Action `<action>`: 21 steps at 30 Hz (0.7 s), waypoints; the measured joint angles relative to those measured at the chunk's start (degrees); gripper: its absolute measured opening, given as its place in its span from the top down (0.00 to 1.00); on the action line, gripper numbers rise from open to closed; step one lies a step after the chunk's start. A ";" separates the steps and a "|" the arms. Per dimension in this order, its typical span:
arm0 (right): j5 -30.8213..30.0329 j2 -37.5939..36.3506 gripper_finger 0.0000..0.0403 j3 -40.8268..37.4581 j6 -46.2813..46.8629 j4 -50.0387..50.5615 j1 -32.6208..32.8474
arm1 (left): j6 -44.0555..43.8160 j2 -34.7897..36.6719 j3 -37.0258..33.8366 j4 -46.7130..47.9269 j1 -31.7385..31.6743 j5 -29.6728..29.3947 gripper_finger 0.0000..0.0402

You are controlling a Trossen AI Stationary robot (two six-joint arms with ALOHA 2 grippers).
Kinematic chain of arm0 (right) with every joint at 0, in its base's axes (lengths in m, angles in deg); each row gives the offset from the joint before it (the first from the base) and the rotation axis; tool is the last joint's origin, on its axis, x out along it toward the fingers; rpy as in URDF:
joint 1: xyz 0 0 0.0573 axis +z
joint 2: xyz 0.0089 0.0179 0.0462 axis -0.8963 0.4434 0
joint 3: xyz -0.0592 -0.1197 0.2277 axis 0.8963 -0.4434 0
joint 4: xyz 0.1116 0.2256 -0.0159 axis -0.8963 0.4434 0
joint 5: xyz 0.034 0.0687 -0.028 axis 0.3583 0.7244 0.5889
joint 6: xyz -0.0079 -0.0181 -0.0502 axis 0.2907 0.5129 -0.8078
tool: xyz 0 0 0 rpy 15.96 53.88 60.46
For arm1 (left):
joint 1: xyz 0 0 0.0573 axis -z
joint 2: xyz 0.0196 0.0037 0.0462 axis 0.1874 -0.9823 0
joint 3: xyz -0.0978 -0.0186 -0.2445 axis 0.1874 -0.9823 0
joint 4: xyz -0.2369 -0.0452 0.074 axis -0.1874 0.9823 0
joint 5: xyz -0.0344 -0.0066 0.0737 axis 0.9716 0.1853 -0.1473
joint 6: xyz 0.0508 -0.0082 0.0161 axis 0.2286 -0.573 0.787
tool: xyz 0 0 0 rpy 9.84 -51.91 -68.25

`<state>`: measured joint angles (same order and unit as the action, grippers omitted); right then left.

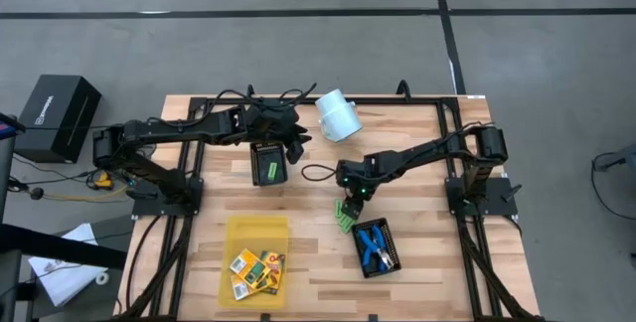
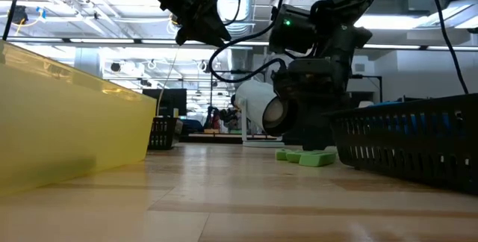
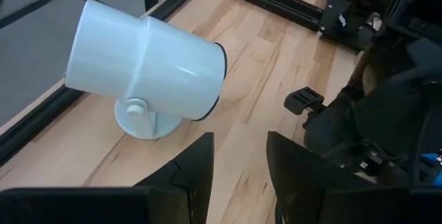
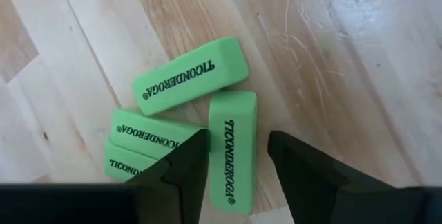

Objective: Pick & Place School Supplies
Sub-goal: Put the green eraser into the top black bin

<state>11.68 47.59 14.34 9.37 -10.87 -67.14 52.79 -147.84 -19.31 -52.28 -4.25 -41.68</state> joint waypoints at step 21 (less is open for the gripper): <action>1.11 2.07 0.61 1.88 -1.37 -4.25 -0.42 | 5.60 0.00 0.00 -0.01 -0.48 -0.01 0.68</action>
<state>12.78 49.66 16.21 8.00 -15.12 -67.57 58.39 -147.84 -19.31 -52.29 -4.73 -41.69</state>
